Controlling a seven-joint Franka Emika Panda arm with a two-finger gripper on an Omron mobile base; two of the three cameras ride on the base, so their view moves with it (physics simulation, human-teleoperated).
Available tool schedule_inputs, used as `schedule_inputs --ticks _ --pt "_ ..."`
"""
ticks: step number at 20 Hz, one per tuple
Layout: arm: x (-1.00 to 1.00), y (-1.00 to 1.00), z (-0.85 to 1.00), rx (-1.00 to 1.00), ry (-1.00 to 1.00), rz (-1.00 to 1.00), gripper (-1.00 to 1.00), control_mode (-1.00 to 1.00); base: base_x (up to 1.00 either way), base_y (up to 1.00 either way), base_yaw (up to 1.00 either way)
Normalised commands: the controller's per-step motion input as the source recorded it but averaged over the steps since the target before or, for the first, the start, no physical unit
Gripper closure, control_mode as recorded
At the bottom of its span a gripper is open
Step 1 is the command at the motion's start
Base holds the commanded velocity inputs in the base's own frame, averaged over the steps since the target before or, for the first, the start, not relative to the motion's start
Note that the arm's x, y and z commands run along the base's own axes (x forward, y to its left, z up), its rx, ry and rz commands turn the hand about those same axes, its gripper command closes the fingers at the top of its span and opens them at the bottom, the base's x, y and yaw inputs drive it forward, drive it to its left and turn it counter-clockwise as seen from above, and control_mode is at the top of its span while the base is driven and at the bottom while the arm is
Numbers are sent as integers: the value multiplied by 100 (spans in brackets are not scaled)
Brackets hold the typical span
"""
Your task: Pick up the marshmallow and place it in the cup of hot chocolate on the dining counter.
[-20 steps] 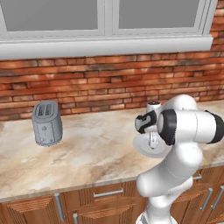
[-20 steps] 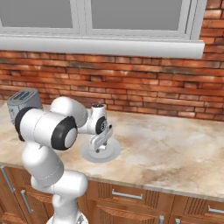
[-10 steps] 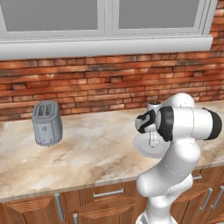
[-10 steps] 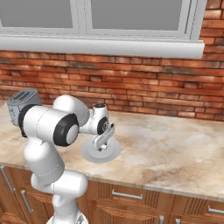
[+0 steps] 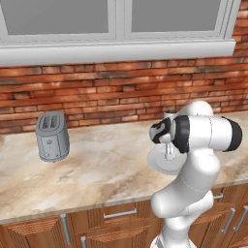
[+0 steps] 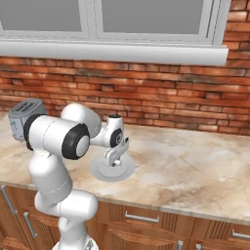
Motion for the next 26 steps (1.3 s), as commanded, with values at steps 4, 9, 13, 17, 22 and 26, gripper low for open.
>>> schedule_inputs --ticks 4,9,13,17,22,26 --pt "-6 0 -74 -1 -5 0 100 -100 0 0 0" --pt "-36 0 -79 -9 -4 0 100 -100 0 0 0" --pt "-55 0 -35 0 -8 2 100 -100 0 0 0" --pt "-68 -3 37 2 -26 0 100 -100 0 0 0" --pt "-55 -3 77 8 -34 0 100 -100 0 0 0" --pt "-18 0 99 8 -11 -7 100 -100 0 0 0"
